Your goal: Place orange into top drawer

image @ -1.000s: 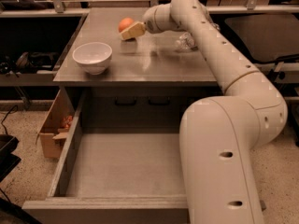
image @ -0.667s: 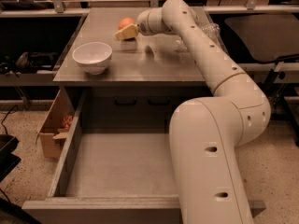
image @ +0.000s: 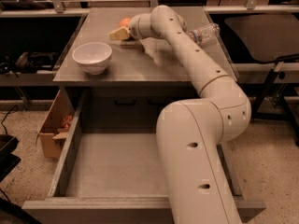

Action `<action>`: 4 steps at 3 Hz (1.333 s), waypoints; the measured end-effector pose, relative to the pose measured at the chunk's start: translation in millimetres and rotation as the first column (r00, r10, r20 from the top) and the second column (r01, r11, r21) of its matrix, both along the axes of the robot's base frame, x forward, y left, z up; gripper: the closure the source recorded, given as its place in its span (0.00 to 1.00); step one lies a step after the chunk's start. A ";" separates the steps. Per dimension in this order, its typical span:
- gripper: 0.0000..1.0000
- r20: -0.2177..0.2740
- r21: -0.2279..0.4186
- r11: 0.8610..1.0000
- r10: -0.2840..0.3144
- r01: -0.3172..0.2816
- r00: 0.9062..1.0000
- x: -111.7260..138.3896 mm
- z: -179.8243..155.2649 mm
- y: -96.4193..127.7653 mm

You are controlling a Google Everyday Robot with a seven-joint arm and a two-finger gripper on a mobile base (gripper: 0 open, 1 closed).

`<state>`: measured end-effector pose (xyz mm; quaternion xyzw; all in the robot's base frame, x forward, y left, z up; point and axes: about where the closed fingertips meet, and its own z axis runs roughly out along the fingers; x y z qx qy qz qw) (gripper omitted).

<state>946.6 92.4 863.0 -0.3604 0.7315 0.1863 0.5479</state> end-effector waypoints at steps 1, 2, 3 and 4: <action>0.47 -0.003 0.009 1.000 0.012 -0.012 1.000 1.7 -2.7 4.5; 0.78 0.012 0.016 0.999 0.029 -0.029 0.999 -0.3 9.6 1.0; 0.99 0.061 0.006 0.998 0.063 -0.064 0.996 -8.9 39.2 -6.8; 1.00 0.107 0.000 0.993 0.120 -0.120 0.987 -32.9 83.3 -14.5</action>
Offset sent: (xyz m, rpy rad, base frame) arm 0.0082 -0.0058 0.0133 0.0169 -0.0159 0.0296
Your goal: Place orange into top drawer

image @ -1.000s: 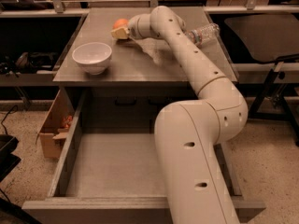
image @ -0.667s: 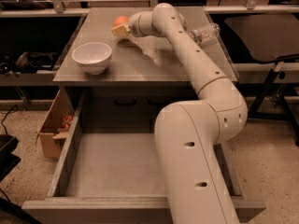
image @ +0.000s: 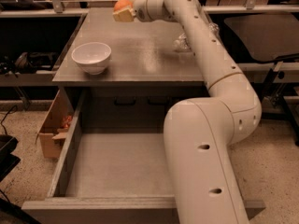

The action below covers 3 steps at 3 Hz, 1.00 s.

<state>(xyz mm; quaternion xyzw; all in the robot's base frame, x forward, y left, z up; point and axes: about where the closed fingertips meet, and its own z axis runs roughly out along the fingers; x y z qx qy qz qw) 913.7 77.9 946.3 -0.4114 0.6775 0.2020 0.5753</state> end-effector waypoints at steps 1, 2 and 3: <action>1.00 -0.018 -0.040 0.999 0.003 -0.003 1.000 -36.9 42.0 -33.4; 1.00 -0.162 -0.101 0.995 -0.013 -0.003 0.987 -115.4 67.5 -80.0; 1.00 -0.274 -0.123 0.992 -0.036 0.002 0.961 -172.3 64.5 -114.1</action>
Offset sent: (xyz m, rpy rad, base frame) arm -0.2000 -0.1179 0.0833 -0.1632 0.2764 -0.0194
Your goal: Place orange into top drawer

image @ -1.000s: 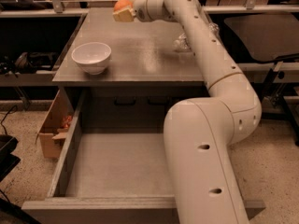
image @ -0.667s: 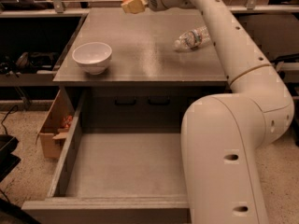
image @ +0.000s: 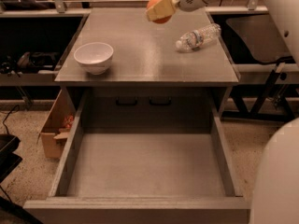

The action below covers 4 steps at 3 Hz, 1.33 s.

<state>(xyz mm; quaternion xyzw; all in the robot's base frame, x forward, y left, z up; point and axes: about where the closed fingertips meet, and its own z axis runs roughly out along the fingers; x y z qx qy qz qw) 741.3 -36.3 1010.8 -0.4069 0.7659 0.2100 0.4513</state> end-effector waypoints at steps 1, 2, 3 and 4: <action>1.00 -0.105 0.046 0.999 0.008 -0.003 0.994 -61.3 -12.6 -24.9; 1.00 -0.177 0.181 0.983 0.071 -0.038 0.982 -113.3 -45.1 -28.3; 1.00 -0.279 0.291 0.955 0.139 -0.054 0.950 -152.9 -99.0 -21.3; 1.00 -0.382 0.274 0.961 0.144 -0.037 0.913 -178.2 -150.5 -13.3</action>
Offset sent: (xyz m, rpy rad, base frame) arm -0.1930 -0.0448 -0.0980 0.4100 0.2716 0.1359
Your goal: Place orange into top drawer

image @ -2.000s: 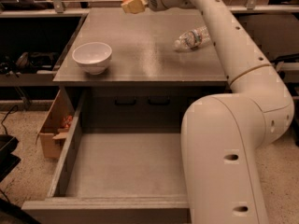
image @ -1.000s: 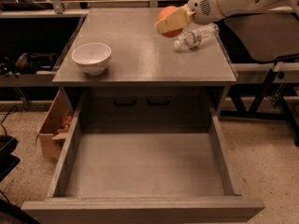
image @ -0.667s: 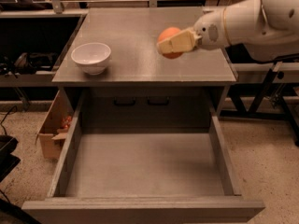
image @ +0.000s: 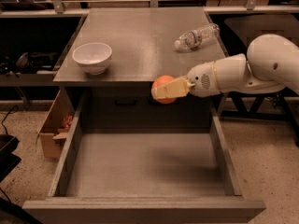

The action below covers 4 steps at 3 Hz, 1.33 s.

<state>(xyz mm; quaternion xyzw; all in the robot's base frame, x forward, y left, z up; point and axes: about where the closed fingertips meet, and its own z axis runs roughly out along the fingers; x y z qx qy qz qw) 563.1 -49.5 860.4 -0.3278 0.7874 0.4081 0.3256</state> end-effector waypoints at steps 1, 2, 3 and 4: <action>1.00 -0.088 -0.142 0.990 -0.011 -0.001 0.996 -23.3 -50.5 0.2; 1.00 -0.133 -0.323 0.946 -0.024 -0.020 0.991 -40.5 -95.9 -3.1; 1.00 -0.154 -0.420 0.907 -0.072 0.001 0.986 -63.4 -131.7 1.2; 1.00 -0.174 -0.457 0.888 -0.152 0.057 0.973 -96.0 -164.8 9.9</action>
Offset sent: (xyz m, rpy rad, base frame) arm -0.0617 -0.0161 -0.1489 -0.5743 0.1916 -0.0019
